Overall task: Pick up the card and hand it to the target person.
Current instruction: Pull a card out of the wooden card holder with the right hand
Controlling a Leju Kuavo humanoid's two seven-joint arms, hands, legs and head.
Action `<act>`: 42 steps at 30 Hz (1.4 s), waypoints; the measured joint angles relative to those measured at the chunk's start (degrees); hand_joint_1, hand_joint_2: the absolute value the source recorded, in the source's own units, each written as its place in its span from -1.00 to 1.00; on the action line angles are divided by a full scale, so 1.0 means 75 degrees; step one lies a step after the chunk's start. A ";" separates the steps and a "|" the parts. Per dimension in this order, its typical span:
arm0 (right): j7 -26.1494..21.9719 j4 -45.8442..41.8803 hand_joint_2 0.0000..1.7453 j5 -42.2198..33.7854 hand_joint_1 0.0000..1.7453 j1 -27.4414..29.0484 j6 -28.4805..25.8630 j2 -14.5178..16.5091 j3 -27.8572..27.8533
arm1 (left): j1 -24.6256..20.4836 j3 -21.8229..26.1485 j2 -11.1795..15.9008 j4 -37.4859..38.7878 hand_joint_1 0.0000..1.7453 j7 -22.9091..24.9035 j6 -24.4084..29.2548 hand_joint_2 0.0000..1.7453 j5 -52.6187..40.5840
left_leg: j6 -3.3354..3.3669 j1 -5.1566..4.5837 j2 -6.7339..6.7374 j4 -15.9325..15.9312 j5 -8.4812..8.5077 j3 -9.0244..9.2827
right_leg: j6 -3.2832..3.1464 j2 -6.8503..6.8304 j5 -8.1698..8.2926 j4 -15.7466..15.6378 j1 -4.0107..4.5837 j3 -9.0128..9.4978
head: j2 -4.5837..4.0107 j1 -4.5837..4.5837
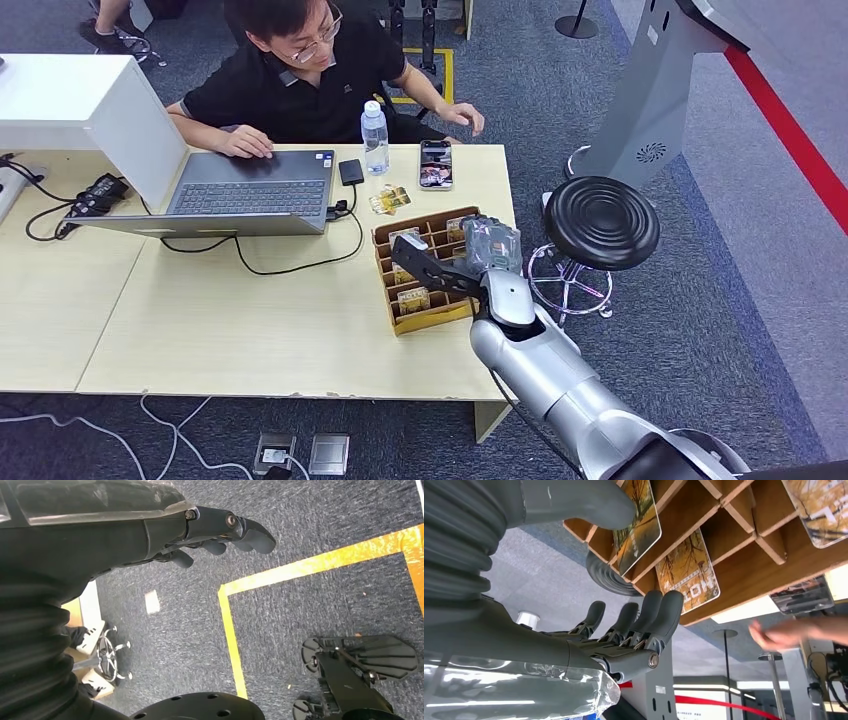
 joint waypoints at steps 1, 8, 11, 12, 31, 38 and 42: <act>-0.0015 0.0029 1.00 -0.0020 0.07 -0.0004 -0.0010 0.0010 0.0006 | 0.0007 0.0000 0.0000 0.0000 -1.00 0.0002 0.0009 1.00 0.0009 | 0.0000 0.0000 0.0000 0.0000 0.0000 0.0000 | 0.0000 0.0000 0.0000 0.0000 0.0000 0.0000 | 0.0000 0.0001; -0.0131 0.0200 1.00 -0.0178 0.54 -0.0023 -0.0053 0.0048 0.0027 | 0.0059 0.0000 0.0000 0.0000 -1.00 0.0007 0.0042 1.00 0.0077 | 0.0000 0.0000 0.0000 0.0000 0.0000 0.0000 | 0.0000 0.0000 0.0000 0.0000 0.0000 0.0001 | 0.0000 0.0012; -0.0178 0.0253 1.00 -0.0241 0.59 -0.0036 -0.0071 0.0064 0.0032 | 0.0067 0.0001 0.0000 0.0000 -1.00 0.0000 0.0042 1.00 0.0108 | 0.0000 0.0000 0.0000 0.0000 0.0000 0.0001 | 0.0000 0.0001 0.0000 0.0000 0.0000 0.0001 | 0.0000 0.0011; -0.0192 0.0266 1.00 -0.0248 0.59 -0.0041 -0.0076 0.0076 0.0033 | 0.0068 0.0001 0.0000 0.0000 -1.00 -0.0004 0.0042 1.00 0.0117 | 0.0000 0.0000 0.0000 0.0000 0.0000 0.0001 | 0.0000 0.0001 0.0000 0.0000 0.0000 0.0001 | 0.0000 0.0011; -0.0221 0.0401 1.00 -0.0405 0.52 -0.0105 -0.0094 0.0110 0.0058 | 0.0082 0.0003 -0.0002 0.0000 -1.00 -0.0028 0.0039 1.00 0.0125 | 0.0000 0.0000 0.0002 0.0000 0.0000 0.0016 | 0.0000 0.0002 0.0001 0.0000 0.0000 0.0007 | 0.0000 0.0009; -0.0219 0.0409 1.00 -0.0413 0.24 -0.0111 -0.0092 0.0110 0.0059 | 0.0083 0.0003 -0.0003 0.0000 -1.00 -0.0031 0.0039 1.00 0.0125 | 0.0000 0.0001 0.0003 0.0000 0.0000 0.0019 | 0.0000 0.0002 0.0001 0.0000 0.0000 0.0008 | 0.0000 0.0003; -0.0218 0.0425 1.00 -0.0467 0.14 -0.0111 -0.0081 0.0109 0.0061 | 0.0082 0.0003 -0.0003 0.0000 -1.00 -0.0036 0.0037 1.00 0.0125 | 0.0000 0.0000 0.0002 0.0000 0.0000 0.0016 | 0.0000 0.0002 0.0001 0.0000 0.0000 0.0007 | 0.0000 0.0005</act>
